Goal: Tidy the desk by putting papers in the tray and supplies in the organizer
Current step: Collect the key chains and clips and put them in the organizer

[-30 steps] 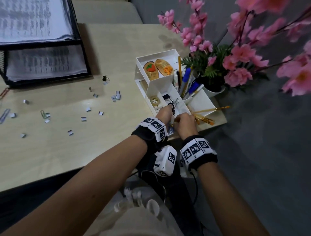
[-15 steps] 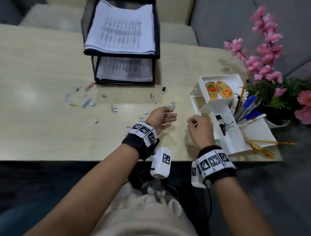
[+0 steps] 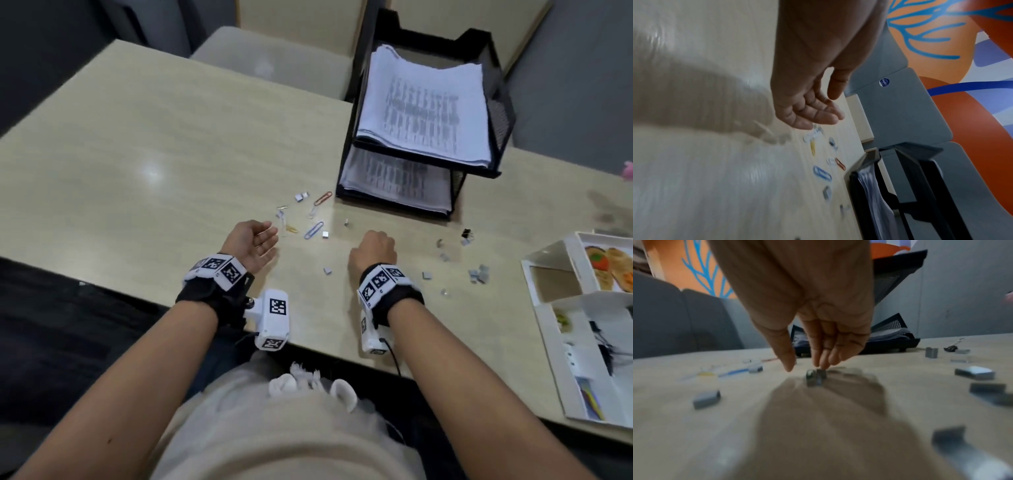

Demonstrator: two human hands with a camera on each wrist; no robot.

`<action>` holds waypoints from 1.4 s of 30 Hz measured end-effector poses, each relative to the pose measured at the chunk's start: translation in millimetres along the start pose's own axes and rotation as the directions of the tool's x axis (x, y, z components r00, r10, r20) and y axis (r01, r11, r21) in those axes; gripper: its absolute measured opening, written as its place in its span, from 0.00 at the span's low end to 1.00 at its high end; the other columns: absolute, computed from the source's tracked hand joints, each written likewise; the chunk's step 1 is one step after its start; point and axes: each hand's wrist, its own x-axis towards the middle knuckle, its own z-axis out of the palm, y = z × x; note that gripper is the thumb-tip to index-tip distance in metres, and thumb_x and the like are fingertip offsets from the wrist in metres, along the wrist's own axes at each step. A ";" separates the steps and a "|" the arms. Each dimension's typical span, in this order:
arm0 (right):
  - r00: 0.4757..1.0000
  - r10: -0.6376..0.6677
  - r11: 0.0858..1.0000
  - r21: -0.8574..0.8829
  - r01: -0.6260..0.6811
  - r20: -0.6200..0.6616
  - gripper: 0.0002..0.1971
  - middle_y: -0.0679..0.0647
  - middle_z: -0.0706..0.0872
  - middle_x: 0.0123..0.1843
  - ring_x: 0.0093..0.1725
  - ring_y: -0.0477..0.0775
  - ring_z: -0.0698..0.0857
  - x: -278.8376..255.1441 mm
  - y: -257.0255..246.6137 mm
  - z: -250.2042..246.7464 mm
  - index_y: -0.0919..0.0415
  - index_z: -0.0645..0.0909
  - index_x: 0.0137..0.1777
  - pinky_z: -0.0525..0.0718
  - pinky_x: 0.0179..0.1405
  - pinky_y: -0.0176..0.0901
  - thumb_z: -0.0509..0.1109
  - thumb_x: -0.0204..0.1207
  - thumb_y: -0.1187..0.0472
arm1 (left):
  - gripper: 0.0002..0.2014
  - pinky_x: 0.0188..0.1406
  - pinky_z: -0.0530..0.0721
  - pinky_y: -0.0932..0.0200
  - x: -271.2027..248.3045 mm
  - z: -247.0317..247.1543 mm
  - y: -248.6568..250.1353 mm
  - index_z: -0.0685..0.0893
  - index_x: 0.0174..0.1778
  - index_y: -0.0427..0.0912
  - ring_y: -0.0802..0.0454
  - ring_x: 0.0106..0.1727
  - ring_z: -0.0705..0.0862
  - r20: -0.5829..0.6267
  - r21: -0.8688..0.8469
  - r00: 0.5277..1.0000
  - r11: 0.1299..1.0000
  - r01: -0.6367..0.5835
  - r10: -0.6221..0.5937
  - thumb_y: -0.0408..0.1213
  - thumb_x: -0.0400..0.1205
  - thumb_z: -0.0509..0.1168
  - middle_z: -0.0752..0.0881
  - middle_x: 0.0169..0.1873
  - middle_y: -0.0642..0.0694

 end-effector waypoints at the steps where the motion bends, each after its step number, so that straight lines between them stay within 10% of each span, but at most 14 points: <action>1: 0.999 0.051 0.999 -0.016 -0.051 -0.003 0.13 0.66 0.76 0.67 0.69 0.66 0.72 1.9 -0.4 4.9 0.71 0.77 0.61 0.74 0.64 0.53 0.60 0.79 0.67 | 0.12 0.35 0.75 0.64 4.8 -6.7 5.6 0.78 0.35 0.46 0.61 0.16 0.81 -0.007 -0.007 1.000 1.000 0.003 -0.003 0.35 0.82 0.53 0.83 0.13 0.55; 6: 0.982 0.188 0.980 -0.061 -0.188 -0.012 0.13 0.65 0.74 0.69 0.70 0.66 0.69 7.5 -5.8 9.0 0.69 0.79 0.60 0.71 0.66 0.55 0.62 0.79 0.66 | 0.12 0.35 0.74 0.64 20.8 -19.6 19.8 0.77 0.35 0.43 0.58 0.29 0.78 0.018 -0.029 0.999 0.999 0.042 -0.042 0.34 0.83 0.53 0.84 0.20 0.52; 11: 0.989 -0.148 0.985 0.089 0.150 -0.024 0.07 0.66 0.84 0.55 0.56 0.66 0.81 12.7 -42.2 11.3 0.59 0.76 0.44 0.78 0.55 0.48 0.62 0.73 0.71 | 0.12 0.38 0.76 0.63 32.6 -21.8 18.6 0.77 0.36 0.43 0.56 0.34 0.77 0.045 0.008 0.994 0.995 0.103 -0.104 0.34 0.83 0.53 0.80 0.34 0.50; 14: 0.948 -0.306 0.945 -0.092 0.314 0.088 0.15 0.63 0.83 0.60 0.63 0.65 0.76 17.5 -60.2 13.1 0.61 0.79 0.60 0.72 0.64 0.49 0.60 0.76 0.71 | 0.12 0.39 0.76 0.63 37.5 -24.4 18.6 0.78 0.36 0.43 0.56 0.35 0.78 0.055 0.032 0.991 0.993 0.117 -0.119 0.34 0.83 0.53 0.80 0.34 0.50; 24: 0.913 -0.356 0.864 -0.303 0.403 0.199 0.10 0.62 0.81 0.60 0.64 0.63 0.74 26.3 -68.1 22.5 0.64 0.78 0.57 0.71 0.62 0.52 0.59 0.79 0.66 | 0.12 0.36 0.76 0.64 45.5 -28.6 19.7 0.78 0.37 0.43 0.55 0.35 0.80 0.082 -0.010 0.992 0.995 0.101 -0.100 0.35 0.83 0.53 0.81 0.35 0.49; 31: 0.935 -0.331 0.870 0.424 0.252 0.125 0.08 0.51 0.82 0.31 0.38 0.52 0.80 30.3 -105.7 7.9 0.58 0.80 0.33 0.79 0.42 0.34 0.73 0.71 0.64 | 0.21 0.40 0.78 0.58 46.3 -3.9 21.5 0.78 0.39 0.38 0.49 0.38 0.82 0.234 -0.088 0.963 0.983 0.159 -0.134 0.47 0.87 0.47 0.84 0.36 0.41; 37: 0.998 -0.054 0.993 0.104 0.051 0.027 0.13 0.66 0.82 0.63 0.66 0.65 0.78 80.1 -101.8 10.8 0.69 0.82 0.57 0.76 0.62 0.48 0.62 0.79 0.63 | 0.17 0.11 0.68 0.76 54.7 -17.1 29.2 0.74 0.32 0.42 0.59 0.09 0.72 0.160 -0.058 0.973 0.982 0.178 -0.167 0.39 0.86 0.50 0.75 0.10 0.51; 42: 0.982 -0.188 0.980 -0.068 0.185 -0.029 0.11 0.69 0.80 0.60 0.61 0.67 0.78 67.1 -95.6 30.7 0.72 0.81 0.54 0.75 0.60 0.51 0.58 0.79 0.70 | 0.11 0.11 0.69 0.76 60.6 -36.0 35.3 0.75 0.37 0.43 0.61 0.10 0.72 0.148 -0.049 0.982 0.991 0.124 -0.115 0.33 0.85 0.55 0.76 0.11 0.53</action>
